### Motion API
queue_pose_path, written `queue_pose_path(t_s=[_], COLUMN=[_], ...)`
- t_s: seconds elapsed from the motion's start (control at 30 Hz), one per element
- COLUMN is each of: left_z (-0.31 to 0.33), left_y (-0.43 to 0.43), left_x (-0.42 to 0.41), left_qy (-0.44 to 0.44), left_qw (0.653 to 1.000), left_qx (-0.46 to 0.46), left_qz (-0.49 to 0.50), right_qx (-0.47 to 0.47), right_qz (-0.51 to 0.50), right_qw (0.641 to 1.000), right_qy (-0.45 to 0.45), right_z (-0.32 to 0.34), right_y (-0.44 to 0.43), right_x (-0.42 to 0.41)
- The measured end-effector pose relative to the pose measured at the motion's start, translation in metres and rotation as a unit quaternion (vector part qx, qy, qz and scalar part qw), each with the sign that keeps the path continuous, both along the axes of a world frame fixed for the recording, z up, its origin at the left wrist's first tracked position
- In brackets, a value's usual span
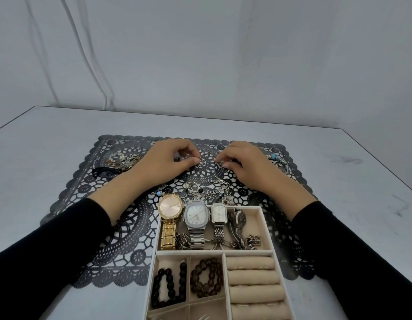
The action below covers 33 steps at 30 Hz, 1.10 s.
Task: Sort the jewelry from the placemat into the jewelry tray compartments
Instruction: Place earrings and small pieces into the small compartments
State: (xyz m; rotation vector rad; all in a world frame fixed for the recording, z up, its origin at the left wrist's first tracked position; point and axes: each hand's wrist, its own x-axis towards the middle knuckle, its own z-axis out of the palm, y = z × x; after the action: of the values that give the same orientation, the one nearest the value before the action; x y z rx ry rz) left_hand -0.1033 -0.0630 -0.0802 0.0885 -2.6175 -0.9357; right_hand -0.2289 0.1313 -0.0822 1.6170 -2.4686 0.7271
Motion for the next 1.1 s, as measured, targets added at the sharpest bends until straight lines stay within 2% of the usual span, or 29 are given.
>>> queue_pose_path(t_s=[0.17, 0.3, 0.5, 0.67, 0.73, 0.87, 1.1], left_z=[-0.001, -0.002, 0.001, 0.005, 0.005, 0.008, 0.015], left_y=[0.000, -0.001, -0.001, 0.001, 0.001, 0.002, 0.006], left_x=[0.000, 0.000, -0.001, 0.001, 0.003, 0.008, 0.034], left_qy=[0.015, 0.042, 0.063, 0.079, 0.082, 0.091, 0.102], left_qw=[0.999, 0.997, 0.989, 0.978, 0.975, 0.969, 0.959], left_qx=[0.032, 0.059, 0.129, 0.188, 0.203, 0.228, 0.260], left_qz=[-0.001, 0.009, 0.027, 0.037, 0.038, 0.038, 0.052], right_qx=[-0.011, -0.072, -0.163, -0.228, -0.238, -0.230, -0.247], right_qz=[0.001, -0.023, -0.041, -0.039, -0.033, -0.032, -0.034], right_qw=[0.999, 0.993, 0.964, 0.924, 0.914, 0.914, 0.886], right_qy=[-0.039, -0.096, -0.205, -0.304, -0.328, -0.332, -0.390], right_z=[0.003, 0.005, 0.009, 0.011, 0.012, 0.015, 0.023], right_y=[0.002, 0.005, 0.004, 0.004, 0.005, 0.009, 0.021], right_x=[0.000, 0.002, 0.004, 0.008, 0.011, 0.020, 0.044])
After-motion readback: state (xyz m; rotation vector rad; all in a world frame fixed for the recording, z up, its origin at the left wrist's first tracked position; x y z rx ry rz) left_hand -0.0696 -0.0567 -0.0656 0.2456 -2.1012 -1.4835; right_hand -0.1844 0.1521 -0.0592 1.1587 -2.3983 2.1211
